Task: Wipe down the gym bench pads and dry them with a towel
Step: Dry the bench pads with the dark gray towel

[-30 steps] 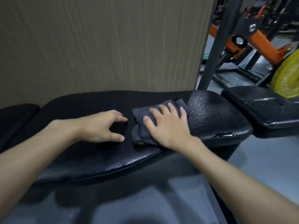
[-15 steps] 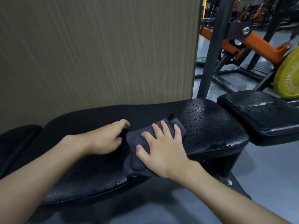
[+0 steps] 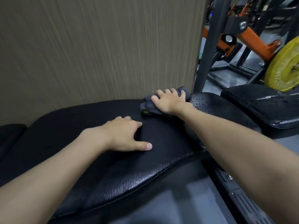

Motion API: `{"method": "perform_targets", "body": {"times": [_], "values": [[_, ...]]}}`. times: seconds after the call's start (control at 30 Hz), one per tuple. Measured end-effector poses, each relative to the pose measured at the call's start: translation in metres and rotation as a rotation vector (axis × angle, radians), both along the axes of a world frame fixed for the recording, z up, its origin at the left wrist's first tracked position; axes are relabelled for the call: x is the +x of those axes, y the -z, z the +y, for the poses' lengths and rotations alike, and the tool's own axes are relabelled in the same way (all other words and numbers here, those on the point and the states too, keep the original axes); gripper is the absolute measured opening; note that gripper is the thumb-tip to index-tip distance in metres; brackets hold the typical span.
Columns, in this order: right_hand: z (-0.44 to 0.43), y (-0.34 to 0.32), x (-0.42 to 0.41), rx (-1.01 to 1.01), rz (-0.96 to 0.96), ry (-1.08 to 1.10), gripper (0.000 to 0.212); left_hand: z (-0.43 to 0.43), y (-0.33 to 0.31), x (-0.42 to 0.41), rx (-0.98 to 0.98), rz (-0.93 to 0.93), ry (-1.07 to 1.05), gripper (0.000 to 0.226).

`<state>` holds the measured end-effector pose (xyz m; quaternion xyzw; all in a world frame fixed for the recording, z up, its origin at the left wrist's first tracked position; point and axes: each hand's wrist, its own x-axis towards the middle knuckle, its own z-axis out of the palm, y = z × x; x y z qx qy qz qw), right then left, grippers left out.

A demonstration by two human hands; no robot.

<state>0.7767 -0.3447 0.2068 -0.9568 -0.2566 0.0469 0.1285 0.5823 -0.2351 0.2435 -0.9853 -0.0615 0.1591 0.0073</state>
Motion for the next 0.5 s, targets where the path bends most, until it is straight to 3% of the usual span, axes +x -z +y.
{"method": "perform_targets", "body": {"times": [0.17,0.33,0.5], "values": [[-0.033,0.010,-0.047,0.039,-0.086,-0.064,0.056,-0.001,-0.001,-0.003,0.026,0.013,0.003,0.089],[-0.085,0.013,-0.131,0.035,-0.207,-0.121,0.079,-0.005,0.003,-0.007,0.034,-0.036,-0.007,0.066],[-0.106,0.003,-0.165,-0.012,-0.214,-0.164,0.082,-0.006,0.005,-0.007,-0.015,-0.093,0.001,0.058]]}}
